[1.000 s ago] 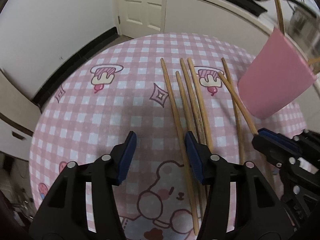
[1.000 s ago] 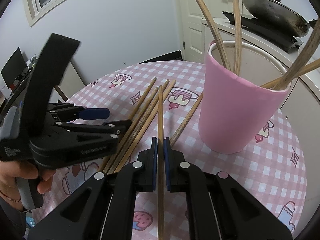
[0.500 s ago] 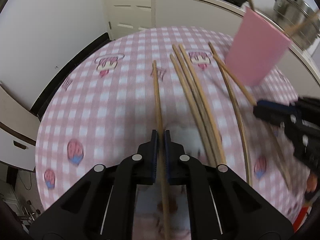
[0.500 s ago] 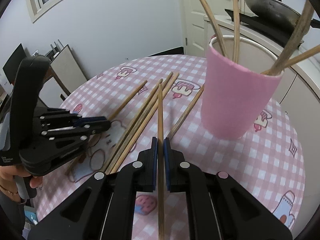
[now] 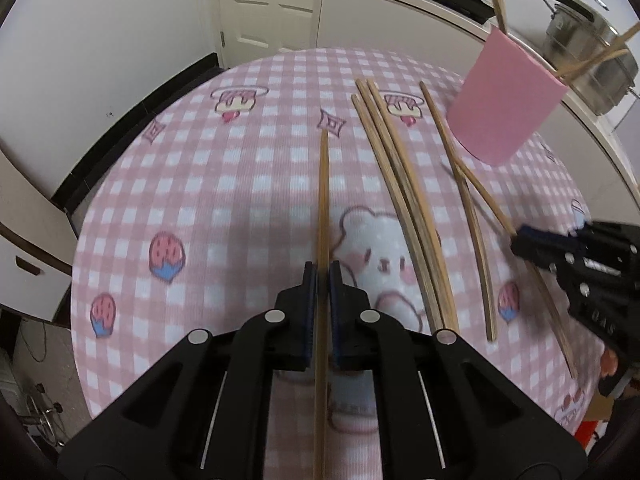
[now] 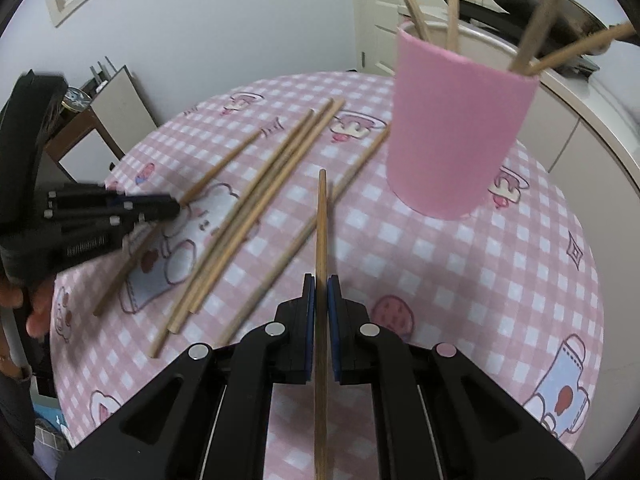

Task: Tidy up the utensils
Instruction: 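Close the left tool on a chopstick while the right tool grasps another chopstick, then lift both held chopsticks upright and carry them over the pink cup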

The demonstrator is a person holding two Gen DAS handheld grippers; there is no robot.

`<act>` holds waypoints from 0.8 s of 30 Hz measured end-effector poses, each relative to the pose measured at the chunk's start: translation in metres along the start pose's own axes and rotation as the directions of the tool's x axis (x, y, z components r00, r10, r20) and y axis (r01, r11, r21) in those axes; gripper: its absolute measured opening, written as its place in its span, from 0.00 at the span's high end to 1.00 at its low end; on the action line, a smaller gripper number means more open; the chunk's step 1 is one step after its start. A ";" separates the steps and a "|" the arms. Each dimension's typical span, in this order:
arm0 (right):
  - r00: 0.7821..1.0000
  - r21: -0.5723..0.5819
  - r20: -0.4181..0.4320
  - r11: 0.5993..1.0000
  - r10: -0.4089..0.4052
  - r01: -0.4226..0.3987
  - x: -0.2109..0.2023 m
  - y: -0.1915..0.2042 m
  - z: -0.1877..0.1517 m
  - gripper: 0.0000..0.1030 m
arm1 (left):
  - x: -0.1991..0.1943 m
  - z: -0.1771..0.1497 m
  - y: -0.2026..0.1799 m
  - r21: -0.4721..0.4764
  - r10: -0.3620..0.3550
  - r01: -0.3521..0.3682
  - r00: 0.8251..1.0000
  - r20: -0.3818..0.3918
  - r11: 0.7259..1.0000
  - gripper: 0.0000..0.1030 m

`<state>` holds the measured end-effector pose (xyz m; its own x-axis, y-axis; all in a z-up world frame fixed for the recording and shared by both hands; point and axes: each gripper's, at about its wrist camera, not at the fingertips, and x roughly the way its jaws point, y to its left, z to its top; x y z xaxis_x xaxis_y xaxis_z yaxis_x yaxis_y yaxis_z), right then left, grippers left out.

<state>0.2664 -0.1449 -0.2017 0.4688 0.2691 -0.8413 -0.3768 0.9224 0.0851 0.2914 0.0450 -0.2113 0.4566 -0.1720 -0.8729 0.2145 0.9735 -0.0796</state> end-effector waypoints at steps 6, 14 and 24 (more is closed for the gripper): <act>1.000 -0.011 -0.007 1.000 -0.027 0.027 0.006 -0.005 0.003 0.94 | 0.017 0.025 -0.010 0.019 0.033 -0.033 0.999 0.004 0.999 0.92; 0.999 -0.011 -0.009 0.999 -0.032 0.032 0.021 -0.011 0.020 0.93 | 0.034 0.058 -0.007 0.007 0.039 -0.039 0.999 0.002 0.999 0.92; 0.999 0.001 0.005 0.999 -0.052 0.052 0.035 -0.012 0.044 0.89 | 0.049 0.083 -0.006 0.007 0.035 -0.035 0.999 0.004 0.999 0.92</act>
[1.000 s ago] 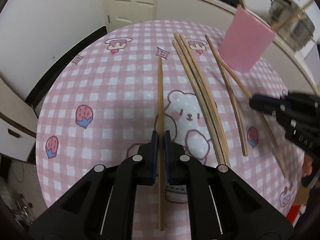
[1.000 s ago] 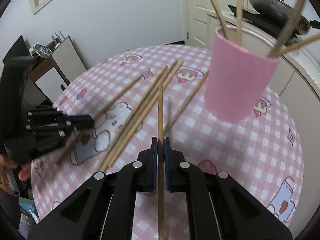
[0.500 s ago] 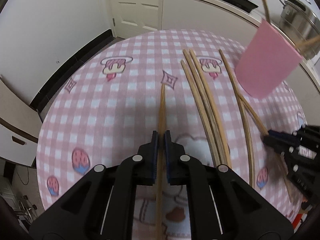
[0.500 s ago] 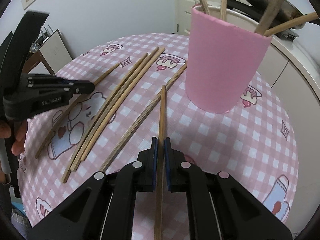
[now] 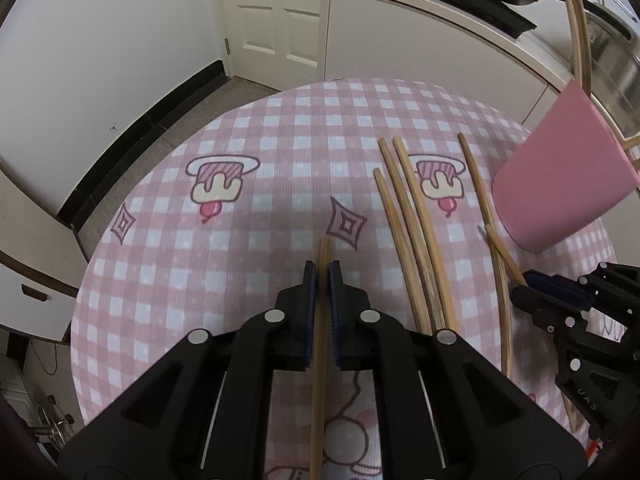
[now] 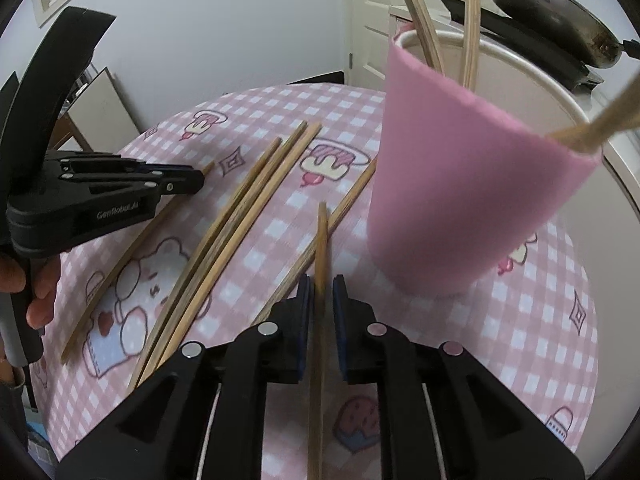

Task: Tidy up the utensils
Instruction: 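Lift both held chopsticks upright and carry them over the pink cup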

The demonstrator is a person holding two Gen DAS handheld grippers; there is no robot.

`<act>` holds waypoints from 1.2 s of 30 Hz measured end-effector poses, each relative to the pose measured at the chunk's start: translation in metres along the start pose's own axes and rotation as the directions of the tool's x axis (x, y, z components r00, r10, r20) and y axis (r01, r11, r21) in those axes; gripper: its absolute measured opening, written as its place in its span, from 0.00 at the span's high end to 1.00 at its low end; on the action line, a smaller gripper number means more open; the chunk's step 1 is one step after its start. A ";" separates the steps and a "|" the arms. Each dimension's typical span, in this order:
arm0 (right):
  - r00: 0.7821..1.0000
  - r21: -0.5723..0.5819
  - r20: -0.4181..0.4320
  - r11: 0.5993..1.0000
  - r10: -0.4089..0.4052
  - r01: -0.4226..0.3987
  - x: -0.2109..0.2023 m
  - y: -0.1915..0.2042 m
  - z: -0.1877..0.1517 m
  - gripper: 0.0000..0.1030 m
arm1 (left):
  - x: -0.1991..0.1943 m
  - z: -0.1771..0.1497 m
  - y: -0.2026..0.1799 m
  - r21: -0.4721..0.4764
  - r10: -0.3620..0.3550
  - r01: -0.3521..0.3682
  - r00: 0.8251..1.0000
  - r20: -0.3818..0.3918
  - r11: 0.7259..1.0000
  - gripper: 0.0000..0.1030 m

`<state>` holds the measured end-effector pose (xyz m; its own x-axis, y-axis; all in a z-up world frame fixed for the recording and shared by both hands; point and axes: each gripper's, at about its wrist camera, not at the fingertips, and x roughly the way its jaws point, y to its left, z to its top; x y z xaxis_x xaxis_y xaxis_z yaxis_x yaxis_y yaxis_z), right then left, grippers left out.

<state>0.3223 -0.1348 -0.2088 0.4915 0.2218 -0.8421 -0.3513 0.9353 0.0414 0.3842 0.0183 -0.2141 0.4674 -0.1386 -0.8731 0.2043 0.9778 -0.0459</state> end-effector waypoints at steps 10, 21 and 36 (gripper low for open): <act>1.000 0.008 0.021 1.000 0.005 -0.005 0.003 -0.002 0.012 0.95 | -0.006 -0.003 -0.004 0.026 0.001 -0.002 0.999 0.035 1.000 0.93; 0.979 -0.019 0.192 0.998 0.061 -0.059 -0.087 0.011 0.017 0.96 | -0.098 -0.003 -0.018 0.042 -0.055 0.048 0.980 0.190 0.998 0.96; 0.986 -0.026 0.150 0.998 0.067 -0.063 -0.092 0.015 0.004 0.96 | -0.078 -0.018 -0.012 -0.026 -0.025 0.026 0.998 0.058 0.999 0.95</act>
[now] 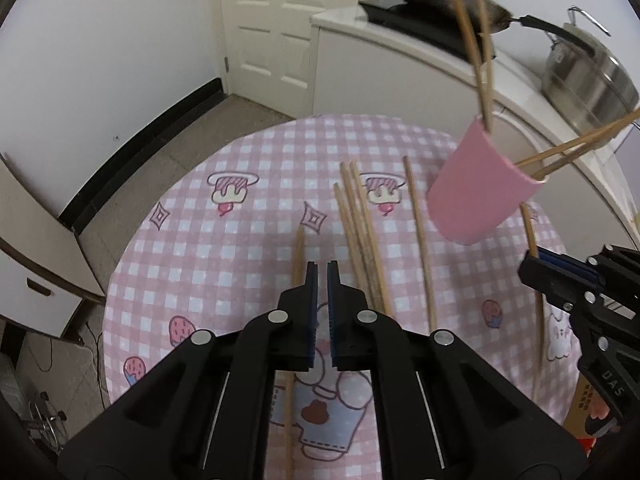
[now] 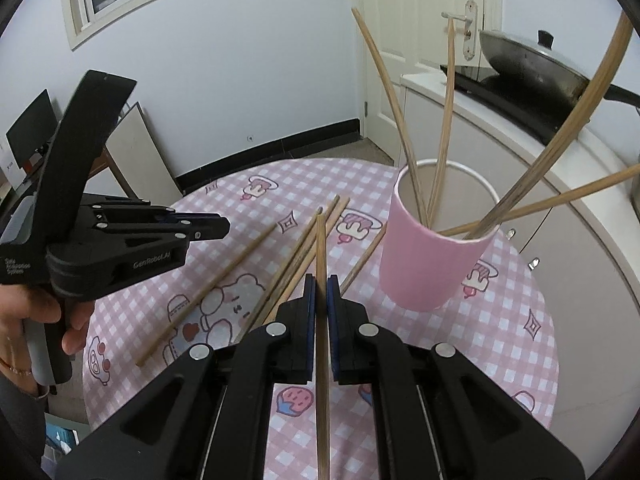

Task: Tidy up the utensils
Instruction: 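Lift both held chopsticks upright and carry them over the pink cup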

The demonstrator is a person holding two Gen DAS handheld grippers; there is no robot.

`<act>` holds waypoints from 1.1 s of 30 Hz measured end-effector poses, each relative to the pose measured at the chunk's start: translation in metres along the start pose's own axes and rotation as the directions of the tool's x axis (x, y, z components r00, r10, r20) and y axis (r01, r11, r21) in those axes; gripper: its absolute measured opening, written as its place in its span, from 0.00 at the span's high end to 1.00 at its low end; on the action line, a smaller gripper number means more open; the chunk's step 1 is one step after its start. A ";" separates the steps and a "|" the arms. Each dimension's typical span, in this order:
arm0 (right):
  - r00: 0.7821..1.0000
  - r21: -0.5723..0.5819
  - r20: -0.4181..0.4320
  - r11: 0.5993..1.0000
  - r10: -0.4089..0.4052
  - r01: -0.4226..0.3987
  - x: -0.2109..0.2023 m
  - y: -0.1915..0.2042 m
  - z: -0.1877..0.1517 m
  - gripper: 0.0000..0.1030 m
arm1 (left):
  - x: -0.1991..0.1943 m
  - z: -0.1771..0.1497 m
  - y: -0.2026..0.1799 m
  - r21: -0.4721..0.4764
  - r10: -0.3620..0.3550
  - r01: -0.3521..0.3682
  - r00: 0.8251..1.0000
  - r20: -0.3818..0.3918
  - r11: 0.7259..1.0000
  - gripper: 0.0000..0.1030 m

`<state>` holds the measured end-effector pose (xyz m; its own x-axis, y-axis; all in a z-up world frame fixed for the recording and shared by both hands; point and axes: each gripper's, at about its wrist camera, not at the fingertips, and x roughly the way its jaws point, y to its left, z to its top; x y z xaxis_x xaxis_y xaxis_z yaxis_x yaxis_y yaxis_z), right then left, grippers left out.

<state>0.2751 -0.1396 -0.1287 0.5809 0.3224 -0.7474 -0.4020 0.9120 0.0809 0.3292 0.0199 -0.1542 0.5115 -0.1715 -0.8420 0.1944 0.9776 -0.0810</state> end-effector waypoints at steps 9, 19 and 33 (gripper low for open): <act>0.999 0.005 -0.037 1.000 0.011 -0.011 0.028 -0.004 0.000 0.96 | 0.033 0.000 0.015 -0.012 0.021 -0.022 1.000 -0.016 1.000 0.55; 0.998 0.008 -0.063 1.000 0.019 -0.018 0.056 -0.009 0.005 0.96 | 0.068 0.001 0.015 0.023 0.033 -0.031 0.996 -0.080 0.999 0.75; 0.999 -0.008 0.005 0.999 0.033 -0.033 0.024 -0.001 0.014 0.96 | 0.008 0.010 0.010 0.014 -0.001 0.000 0.997 0.071 1.000 0.95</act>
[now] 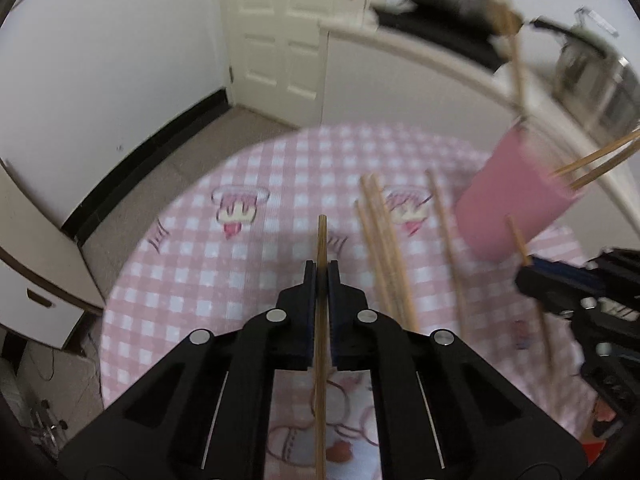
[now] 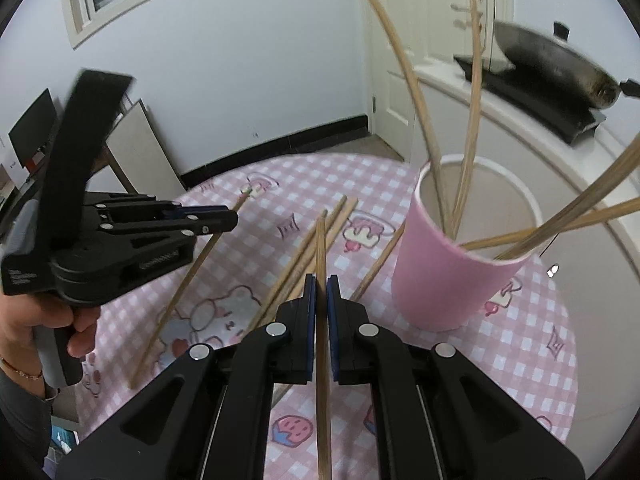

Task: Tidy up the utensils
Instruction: 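Lift both held chopsticks upright and carry them over the pink cup, then lower both chopsticks into the pink cup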

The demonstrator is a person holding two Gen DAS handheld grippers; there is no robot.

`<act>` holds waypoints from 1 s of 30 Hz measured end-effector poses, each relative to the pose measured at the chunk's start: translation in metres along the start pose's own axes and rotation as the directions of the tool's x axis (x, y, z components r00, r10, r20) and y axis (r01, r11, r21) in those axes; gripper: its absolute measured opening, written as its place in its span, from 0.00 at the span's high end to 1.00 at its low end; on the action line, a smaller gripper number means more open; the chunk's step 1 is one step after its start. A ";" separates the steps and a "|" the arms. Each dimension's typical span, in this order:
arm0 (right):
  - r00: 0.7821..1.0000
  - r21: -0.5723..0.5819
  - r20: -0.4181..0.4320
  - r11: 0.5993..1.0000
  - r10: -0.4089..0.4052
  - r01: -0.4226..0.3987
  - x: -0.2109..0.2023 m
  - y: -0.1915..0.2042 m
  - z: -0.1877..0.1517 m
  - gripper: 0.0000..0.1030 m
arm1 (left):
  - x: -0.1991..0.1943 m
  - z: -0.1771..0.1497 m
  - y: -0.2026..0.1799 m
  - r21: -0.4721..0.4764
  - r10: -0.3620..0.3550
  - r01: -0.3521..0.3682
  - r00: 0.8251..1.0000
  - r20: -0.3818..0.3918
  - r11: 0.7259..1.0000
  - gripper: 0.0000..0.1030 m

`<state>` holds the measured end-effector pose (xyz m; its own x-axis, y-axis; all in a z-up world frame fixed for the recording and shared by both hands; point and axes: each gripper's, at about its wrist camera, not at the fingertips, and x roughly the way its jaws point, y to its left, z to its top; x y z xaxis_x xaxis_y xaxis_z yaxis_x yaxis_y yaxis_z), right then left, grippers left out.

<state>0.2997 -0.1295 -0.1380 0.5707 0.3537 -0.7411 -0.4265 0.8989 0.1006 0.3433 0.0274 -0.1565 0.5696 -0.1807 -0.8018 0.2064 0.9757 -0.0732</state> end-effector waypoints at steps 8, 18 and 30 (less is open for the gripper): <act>0.992 -0.027 0.129 1.000 -0.004 0.008 -0.072 0.009 0.004 0.96 | -0.102 0.014 -0.022 0.020 -0.078 0.075 0.973 0.216 0.997 0.95; 0.955 0.000 0.294 0.999 -0.049 0.051 -0.155 -0.003 0.005 0.96 | -0.169 0.011 -0.058 0.045 -0.137 0.130 0.913 0.383 0.991 0.95; 0.898 0.050 0.426 0.994 -0.113 0.102 -0.213 -0.033 0.024 0.96 | -0.193 0.036 -0.081 0.031 -0.175 0.183 0.863 0.474 0.983 0.95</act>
<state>0.2091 -0.2281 0.0331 0.8594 0.3260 -0.3940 -0.3308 0.9419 0.0578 0.2451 -0.0210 0.0254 0.8322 -0.3857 -0.3984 0.3314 0.9220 -0.2002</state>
